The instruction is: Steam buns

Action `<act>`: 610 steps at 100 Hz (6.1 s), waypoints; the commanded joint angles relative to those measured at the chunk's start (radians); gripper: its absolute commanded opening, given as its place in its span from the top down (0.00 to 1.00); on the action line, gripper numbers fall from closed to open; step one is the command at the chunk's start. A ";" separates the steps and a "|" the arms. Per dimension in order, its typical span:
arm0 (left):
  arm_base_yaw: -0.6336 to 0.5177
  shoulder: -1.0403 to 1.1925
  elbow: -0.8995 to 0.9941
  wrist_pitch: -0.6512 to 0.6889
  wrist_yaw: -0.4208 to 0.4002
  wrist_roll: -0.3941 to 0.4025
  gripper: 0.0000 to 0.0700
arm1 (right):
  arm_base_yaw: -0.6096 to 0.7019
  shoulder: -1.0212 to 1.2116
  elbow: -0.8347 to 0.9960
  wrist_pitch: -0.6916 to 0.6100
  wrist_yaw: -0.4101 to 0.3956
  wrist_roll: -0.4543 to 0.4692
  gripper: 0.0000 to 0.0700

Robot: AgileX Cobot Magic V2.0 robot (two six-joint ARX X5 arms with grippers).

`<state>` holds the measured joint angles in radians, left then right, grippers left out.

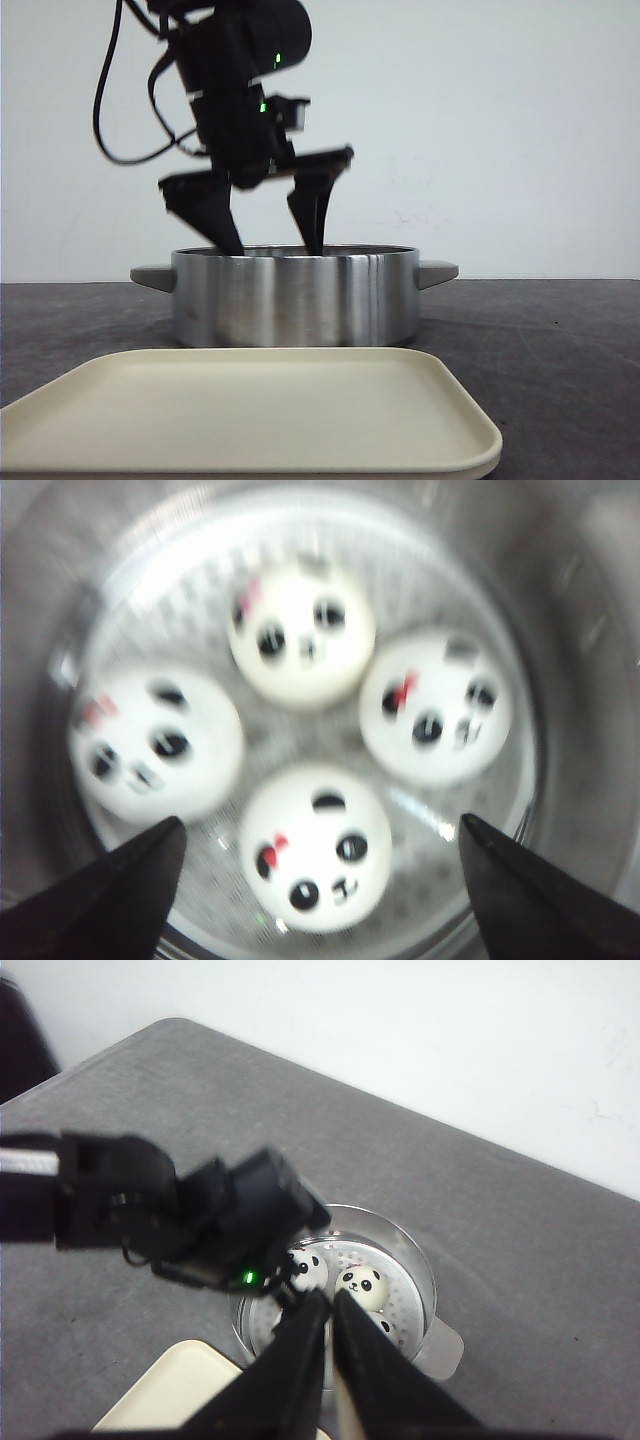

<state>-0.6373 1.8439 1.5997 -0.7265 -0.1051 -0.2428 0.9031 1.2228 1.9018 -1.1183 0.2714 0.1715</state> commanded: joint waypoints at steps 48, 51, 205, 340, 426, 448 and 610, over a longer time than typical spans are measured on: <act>-0.007 -0.637 0.080 -0.056 -0.033 0.150 0.98 | 0.024 -0.004 -0.193 0.162 0.072 -0.015 0.99; -0.007 -0.674 0.080 -0.073 -0.033 0.152 0.98 | 0.028 -0.006 -0.219 0.196 0.053 -0.015 0.99; -0.007 -1.151 -0.056 -0.285 -0.168 0.145 0.98 | 0.080 -0.011 -0.562 0.923 -0.193 -0.081 0.99; -0.007 -1.151 -0.056 -0.283 -0.168 0.145 0.98 | -0.856 -1.134 -1.807 1.129 -0.219 -0.095 0.99; -0.007 -1.151 -0.056 -0.283 -0.168 0.145 0.98 | -0.894 -1.219 -1.890 0.939 -0.290 -0.068 0.99; -0.007 -1.151 -0.056 -0.283 -0.168 0.145 0.98 | -0.894 -1.219 -1.889 0.961 -0.298 -0.070 0.99; 0.230 -1.152 -0.057 -0.256 -0.163 0.173 0.98 | -0.894 -1.219 -1.890 0.961 -0.298 -0.070 0.99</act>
<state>-0.4427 0.6868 1.5291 -1.0061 -0.2703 -0.0761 0.0109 0.0036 0.0143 -0.1684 -0.0242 0.0940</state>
